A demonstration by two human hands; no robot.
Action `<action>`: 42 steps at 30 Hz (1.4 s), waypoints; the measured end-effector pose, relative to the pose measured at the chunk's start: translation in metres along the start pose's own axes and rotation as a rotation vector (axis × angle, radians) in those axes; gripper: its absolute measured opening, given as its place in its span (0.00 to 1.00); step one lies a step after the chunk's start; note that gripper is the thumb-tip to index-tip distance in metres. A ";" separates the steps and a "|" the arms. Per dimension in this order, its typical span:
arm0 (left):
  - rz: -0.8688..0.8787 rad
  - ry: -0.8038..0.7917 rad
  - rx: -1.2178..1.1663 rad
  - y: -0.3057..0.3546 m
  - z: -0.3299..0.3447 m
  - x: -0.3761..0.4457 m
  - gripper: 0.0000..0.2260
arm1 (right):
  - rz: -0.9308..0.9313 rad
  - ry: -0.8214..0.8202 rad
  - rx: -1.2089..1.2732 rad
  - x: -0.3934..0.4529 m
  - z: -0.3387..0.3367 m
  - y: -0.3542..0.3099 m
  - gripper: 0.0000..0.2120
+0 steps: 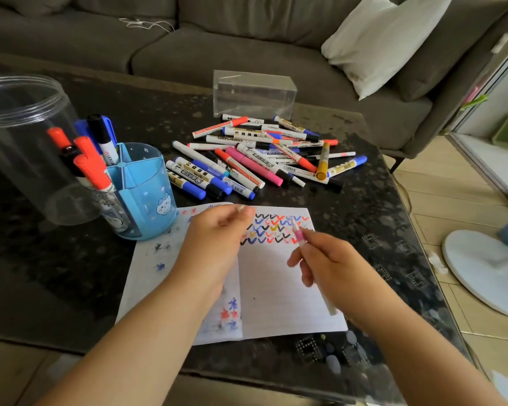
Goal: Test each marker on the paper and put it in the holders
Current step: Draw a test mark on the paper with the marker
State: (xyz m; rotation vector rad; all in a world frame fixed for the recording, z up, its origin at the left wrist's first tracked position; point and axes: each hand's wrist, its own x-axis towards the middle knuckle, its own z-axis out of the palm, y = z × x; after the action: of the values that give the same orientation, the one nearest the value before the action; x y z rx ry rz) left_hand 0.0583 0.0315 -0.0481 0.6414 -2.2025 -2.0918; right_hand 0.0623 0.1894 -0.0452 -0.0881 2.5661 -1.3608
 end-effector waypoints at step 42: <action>0.579 -0.233 0.851 -0.041 0.021 0.004 0.02 | -0.127 0.309 0.031 0.053 -0.002 0.055 0.16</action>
State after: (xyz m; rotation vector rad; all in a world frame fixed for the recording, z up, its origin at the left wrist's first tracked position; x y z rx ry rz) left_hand 0.0588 0.0501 -0.0904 -0.2601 -2.8989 -0.9558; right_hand 0.0134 0.2136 -0.0985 -0.0378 2.8314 -1.5686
